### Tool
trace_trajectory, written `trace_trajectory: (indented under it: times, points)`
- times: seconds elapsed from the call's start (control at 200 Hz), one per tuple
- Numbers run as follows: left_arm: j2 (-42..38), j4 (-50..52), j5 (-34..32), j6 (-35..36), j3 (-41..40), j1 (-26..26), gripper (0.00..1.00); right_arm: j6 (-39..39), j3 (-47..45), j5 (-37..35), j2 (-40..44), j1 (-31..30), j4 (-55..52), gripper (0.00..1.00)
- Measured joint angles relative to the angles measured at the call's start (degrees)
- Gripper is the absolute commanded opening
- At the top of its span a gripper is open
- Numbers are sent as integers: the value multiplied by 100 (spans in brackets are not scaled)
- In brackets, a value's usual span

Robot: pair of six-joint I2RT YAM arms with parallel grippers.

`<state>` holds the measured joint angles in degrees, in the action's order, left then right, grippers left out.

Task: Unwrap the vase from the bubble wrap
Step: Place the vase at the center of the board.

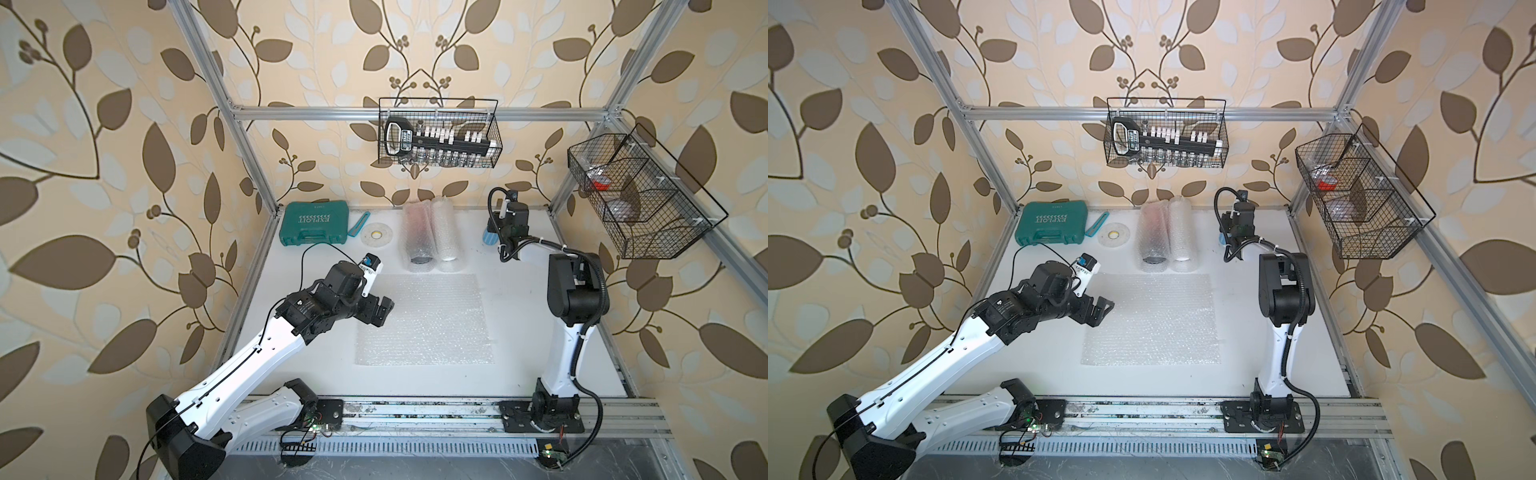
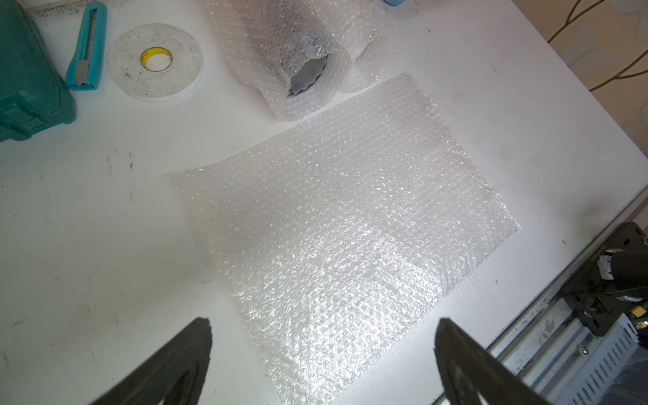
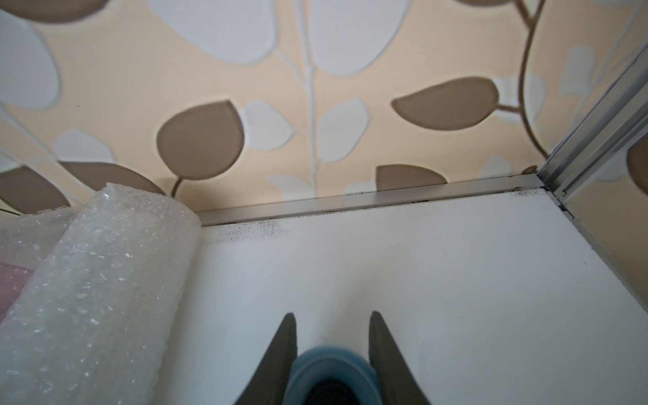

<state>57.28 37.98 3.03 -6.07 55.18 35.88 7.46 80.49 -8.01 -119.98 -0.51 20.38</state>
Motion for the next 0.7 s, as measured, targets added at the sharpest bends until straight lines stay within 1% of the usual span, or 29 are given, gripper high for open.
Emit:
trace_trajectory:
  times: [0.07, 0.15, 0.39, 0.555, 0.7]
  points:
    - [0, 0, 0, 0, 0, 0, 99, 0, 0, 0, -2, 0, 4, 23]
    - [0, 0, 0, 0, 0, 0, 99, 0, 0, 0, -2, 0, 4, 30]
    - [-7, 0, 2, 0, 0, 0, 99, 0, -2, 9, 0, 0, 50, 41]
    - [-7, 0, 13, 0, 0, -35, 99, -2, -2, 4, 0, -22, 44, 42]
    - [-15, 0, 26, 0, 0, -37, 99, -7, -2, -15, 0, -50, 42, 55]
